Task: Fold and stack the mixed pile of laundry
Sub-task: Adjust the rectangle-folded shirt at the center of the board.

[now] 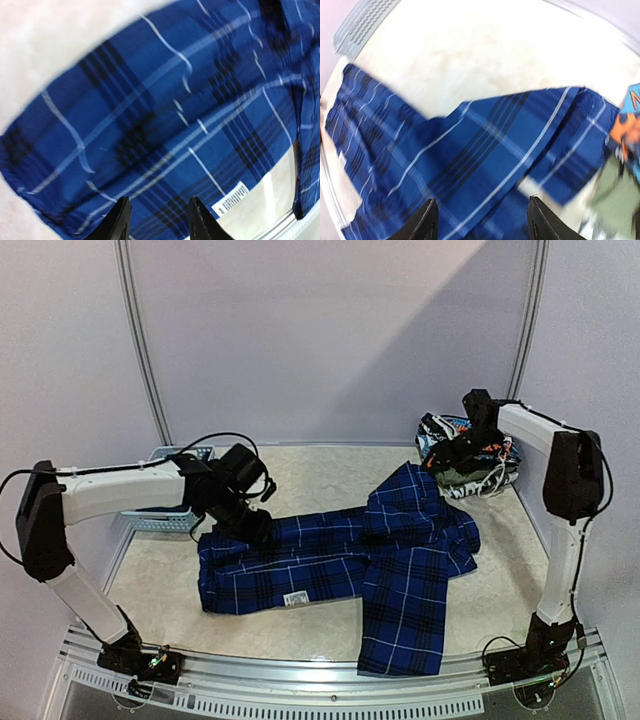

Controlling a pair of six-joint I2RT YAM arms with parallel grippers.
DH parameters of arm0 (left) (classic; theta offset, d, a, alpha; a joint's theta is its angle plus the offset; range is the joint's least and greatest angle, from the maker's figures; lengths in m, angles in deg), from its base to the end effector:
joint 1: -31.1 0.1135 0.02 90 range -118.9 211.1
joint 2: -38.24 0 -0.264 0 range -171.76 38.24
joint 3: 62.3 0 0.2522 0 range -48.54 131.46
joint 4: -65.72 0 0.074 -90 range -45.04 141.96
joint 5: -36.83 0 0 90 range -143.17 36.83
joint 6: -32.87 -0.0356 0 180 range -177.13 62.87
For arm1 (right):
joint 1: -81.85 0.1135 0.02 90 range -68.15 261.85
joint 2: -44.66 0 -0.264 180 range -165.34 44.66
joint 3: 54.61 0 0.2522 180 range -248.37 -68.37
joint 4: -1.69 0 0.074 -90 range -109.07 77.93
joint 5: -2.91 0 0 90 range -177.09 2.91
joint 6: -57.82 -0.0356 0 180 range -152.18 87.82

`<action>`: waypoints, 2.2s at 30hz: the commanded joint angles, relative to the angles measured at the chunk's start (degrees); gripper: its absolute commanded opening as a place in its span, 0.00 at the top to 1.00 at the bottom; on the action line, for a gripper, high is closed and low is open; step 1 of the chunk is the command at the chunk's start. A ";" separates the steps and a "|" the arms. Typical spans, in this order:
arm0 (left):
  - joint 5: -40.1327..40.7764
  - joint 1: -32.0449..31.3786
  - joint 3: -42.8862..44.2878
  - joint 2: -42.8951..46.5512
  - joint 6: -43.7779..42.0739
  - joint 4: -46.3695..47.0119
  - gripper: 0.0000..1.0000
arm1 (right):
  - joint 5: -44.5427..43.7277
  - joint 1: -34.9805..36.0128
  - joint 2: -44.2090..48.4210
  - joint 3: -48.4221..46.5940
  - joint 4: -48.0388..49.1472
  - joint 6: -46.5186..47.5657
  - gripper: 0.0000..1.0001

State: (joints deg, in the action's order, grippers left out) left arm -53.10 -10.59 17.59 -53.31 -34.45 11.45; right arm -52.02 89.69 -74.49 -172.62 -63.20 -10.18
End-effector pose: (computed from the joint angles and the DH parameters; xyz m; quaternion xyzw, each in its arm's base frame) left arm 0.2381 -0.2120 0.2264 0.1614 0.9646 -0.1106 0.1768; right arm 0.4357 0.0806 0.2448 -0.3006 0.8852 0.2681 0.2328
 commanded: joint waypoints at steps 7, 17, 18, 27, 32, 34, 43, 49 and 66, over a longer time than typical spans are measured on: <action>-2.72 -6.25 -10.83 -2.68 8.96 8.06 0.60 | -2.52 3.07 -24.01 -21.42 -2.81 -11.30 0.37; 1.80 -5.99 -9.49 -13.07 6.96 6.03 0.60 | 11.93 3.17 -27.88 -21.34 1.85 -13.70 0.48; 2.40 -5.95 -8.65 -14.14 6.33 5.59 0.60 | 14.48 3.24 -28.12 -21.11 3.06 -13.16 0.55; 6.17 -2.26 0.92 -19.38 -1.20 1.13 0.63 | 17.82 3.16 -14.36 -19.33 12.58 -11.66 0.96; 5.84 -0.19 4.00 -18.76 -4.11 0.66 0.63 | 24.92 3.40 -4.45 -13.76 13.38 -7.23 0.98; 5.13 0.15 4.87 -17.98 -4.66 0.19 0.62 | 28.15 4.01 -1.24 -10.18 12.65 -5.12 0.98; 3.61 1.17 3.00 -10.27 -4.75 -0.53 0.60 | 23.23 14.78 7.03 2.98 -4.23 15.00 0.94; -0.93 1.17 0.54 0.29 -3.06 4.91 0.50 | 17.28 21.90 6.84 5.09 -22.30 31.61 0.87; -15.18 -1.90 29.20 -23.57 -6.28 12.05 0.38 | 4.76 5.69 9.39 8.76 -18.03 6.67 0.33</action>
State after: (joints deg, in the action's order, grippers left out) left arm -61.21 -10.81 41.90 -70.79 -40.81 21.00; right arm -42.25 98.54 -66.38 -167.55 -85.41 13.12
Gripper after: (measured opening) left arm 0.609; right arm 0.654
